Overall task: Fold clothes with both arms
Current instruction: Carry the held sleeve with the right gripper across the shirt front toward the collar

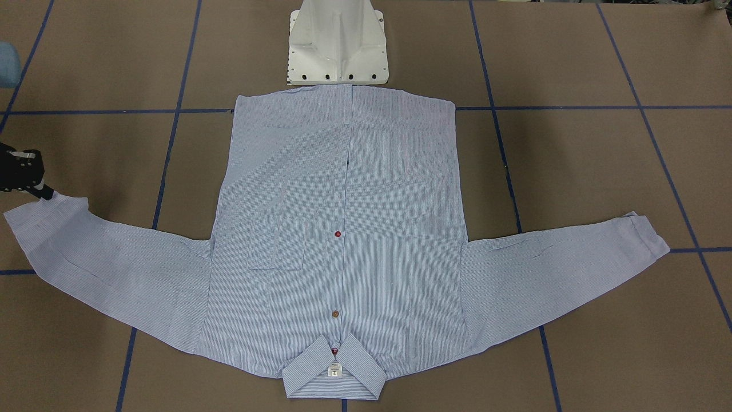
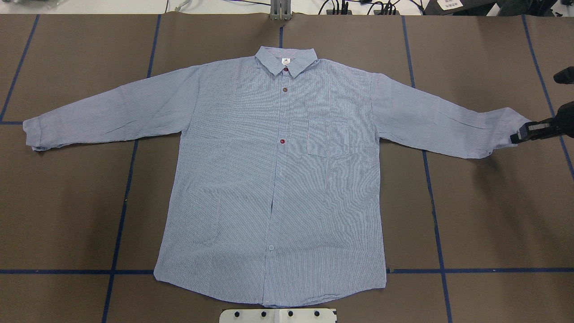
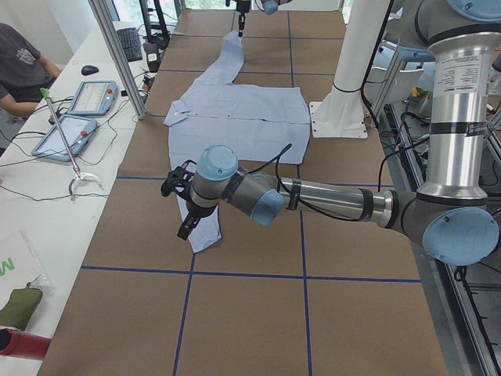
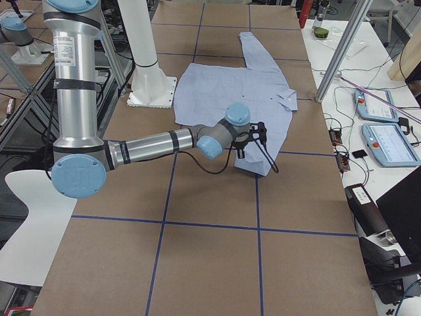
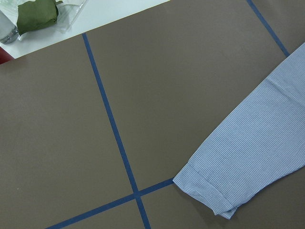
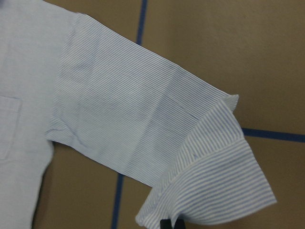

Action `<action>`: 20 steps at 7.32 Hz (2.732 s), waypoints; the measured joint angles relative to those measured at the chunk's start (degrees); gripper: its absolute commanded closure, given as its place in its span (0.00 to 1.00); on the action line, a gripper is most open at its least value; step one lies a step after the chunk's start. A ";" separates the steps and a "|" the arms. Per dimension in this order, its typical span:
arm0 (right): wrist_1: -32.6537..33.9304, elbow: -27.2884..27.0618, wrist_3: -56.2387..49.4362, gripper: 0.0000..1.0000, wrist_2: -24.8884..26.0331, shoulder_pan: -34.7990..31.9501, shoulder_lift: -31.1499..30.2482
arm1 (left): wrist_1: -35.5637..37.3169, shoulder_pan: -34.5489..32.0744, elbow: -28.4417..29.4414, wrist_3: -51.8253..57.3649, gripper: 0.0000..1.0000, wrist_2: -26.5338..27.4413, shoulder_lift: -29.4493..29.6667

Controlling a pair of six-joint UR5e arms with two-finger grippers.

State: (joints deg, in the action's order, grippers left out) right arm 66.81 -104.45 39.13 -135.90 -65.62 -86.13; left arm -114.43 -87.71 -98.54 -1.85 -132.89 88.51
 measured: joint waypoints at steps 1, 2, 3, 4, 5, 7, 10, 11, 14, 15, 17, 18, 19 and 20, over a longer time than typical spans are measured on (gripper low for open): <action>8.52 -2.18 0.06 1.00 -0.05 1.36 6.51 | 0.00 0.00 -0.03 0.00 0.01 0.00 0.00; 15.97 -2.62 0.24 1.00 0.36 3.99 13.65 | 0.00 0.00 -0.01 0.00 0.01 0.00 0.00; 21.60 -1.89 0.56 1.00 1.58 6.99 20.16 | 0.00 0.00 0.13 0.00 0.01 0.00 0.00; 24.61 0.23 1.33 1.00 3.68 9.73 25.69 | 0.00 0.00 0.40 0.00 0.01 0.00 0.00; 25.69 3.88 3.07 1.00 5.79 12.15 31.01 | 0.00 0.00 0.65 0.00 0.01 0.00 -0.02; 25.13 11.27 7.20 1.00 10.17 16.48 39.54 | 0.00 0.00 0.84 0.00 0.01 0.00 -0.27; 17.35 21.74 13.09 1.00 14.62 20.45 47.08 | 0.00 0.00 0.92 0.00 0.01 0.00 -0.43; 16.20 23.80 13.54 1.00 15.41 21.04 48.54 | 0.00 0.00 0.91 0.00 0.01 0.00 -0.43; 12.97 30.14 13.79 1.00 17.65 22.36 52.44 | 0.00 0.00 0.97 0.00 0.01 0.00 -0.44; 12.48 31.68 13.85 1.00 18.28 22.82 53.71 | 0.00 0.00 1.01 0.00 0.01 0.00 -0.44; 12.17 32.53 13.94 1.00 19.81 23.95 54.87 | 0.00 0.00 1.12 0.00 0.01 0.00 -0.44; 12.00 32.60 13.95 1.00 20.44 24.52 55.21 | 0.00 0.00 1.14 0.00 0.01 0.00 -0.44; 11.62 32.62 13.95 1.00 20.92 25.12 55.44 | 0.00 0.00 1.18 0.00 0.01 0.00 -0.44; 11.34 32.63 13.96 1.00 21.25 25.61 55.64 | 0.00 0.00 1.32 0.00 0.01 0.00 -0.42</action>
State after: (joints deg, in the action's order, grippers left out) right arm 78.15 -71.81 53.09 -114.65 -40.01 -30.48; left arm -114.43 -87.71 -97.23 -1.84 -132.89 88.08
